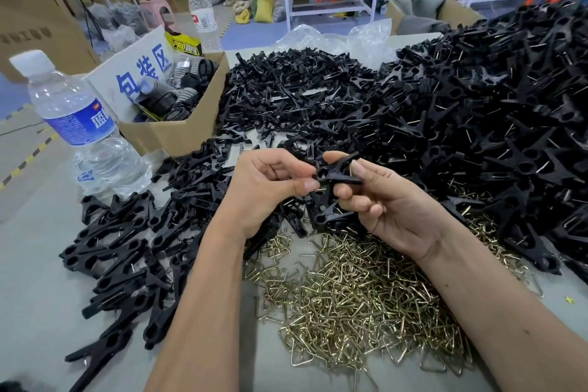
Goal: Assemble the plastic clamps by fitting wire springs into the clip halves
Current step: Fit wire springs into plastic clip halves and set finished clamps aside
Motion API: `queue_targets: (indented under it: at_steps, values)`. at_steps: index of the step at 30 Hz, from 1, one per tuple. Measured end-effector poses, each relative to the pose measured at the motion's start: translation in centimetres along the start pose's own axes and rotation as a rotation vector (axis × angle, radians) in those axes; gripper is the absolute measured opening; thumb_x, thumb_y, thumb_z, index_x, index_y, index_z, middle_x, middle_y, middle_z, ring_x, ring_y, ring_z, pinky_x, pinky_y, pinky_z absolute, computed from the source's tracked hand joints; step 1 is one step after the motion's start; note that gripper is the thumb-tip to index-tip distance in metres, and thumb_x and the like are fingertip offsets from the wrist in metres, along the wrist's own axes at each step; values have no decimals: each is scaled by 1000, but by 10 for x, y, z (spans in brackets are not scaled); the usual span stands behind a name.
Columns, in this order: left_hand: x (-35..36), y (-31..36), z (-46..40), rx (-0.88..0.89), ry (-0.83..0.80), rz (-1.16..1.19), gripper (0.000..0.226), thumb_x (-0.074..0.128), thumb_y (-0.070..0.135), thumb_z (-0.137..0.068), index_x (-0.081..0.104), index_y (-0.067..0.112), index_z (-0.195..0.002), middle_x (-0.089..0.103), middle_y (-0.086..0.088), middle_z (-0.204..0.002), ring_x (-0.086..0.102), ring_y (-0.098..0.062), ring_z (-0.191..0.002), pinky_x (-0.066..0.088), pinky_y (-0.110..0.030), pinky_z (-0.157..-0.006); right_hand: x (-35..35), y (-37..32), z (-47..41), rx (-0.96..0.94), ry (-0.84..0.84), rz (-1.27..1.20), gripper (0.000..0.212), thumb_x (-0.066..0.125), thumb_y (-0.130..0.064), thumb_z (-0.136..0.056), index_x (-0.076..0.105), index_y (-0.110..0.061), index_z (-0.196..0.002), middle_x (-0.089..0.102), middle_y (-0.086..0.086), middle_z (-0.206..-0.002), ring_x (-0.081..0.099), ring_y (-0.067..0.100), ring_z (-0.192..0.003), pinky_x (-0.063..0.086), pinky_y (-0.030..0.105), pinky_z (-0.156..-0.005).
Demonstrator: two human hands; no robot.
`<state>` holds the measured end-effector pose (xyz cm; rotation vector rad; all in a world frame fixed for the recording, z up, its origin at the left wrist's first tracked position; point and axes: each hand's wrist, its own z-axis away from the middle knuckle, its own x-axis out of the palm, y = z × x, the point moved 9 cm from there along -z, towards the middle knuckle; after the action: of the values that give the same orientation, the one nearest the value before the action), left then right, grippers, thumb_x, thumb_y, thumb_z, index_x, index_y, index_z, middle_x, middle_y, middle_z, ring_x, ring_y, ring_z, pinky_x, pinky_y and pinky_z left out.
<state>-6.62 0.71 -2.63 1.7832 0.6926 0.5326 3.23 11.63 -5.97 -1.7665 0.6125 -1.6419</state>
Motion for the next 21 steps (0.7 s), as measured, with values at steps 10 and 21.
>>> queue_targets:
  at_steps: [10,21]
  values:
    - [3,-4,2,-35,-51,46,34,90,11,-71,79,19,-102,78,-13,-106,75,-22,-94,59,-29,-80,-12,0,-1,-17,115,16,34,70,-23,-92,75,-8,-122,64,9,-77,59,4,-51,47,8,-41]
    - [7,-4,-2,12,15,-20,26,89,11,-75,78,10,-99,77,-19,-105,74,-28,-95,60,-34,-84,-20,-4,-3,-64,207,124,30,65,-18,-92,78,-13,-118,66,8,-76,59,3,-53,48,8,-45]
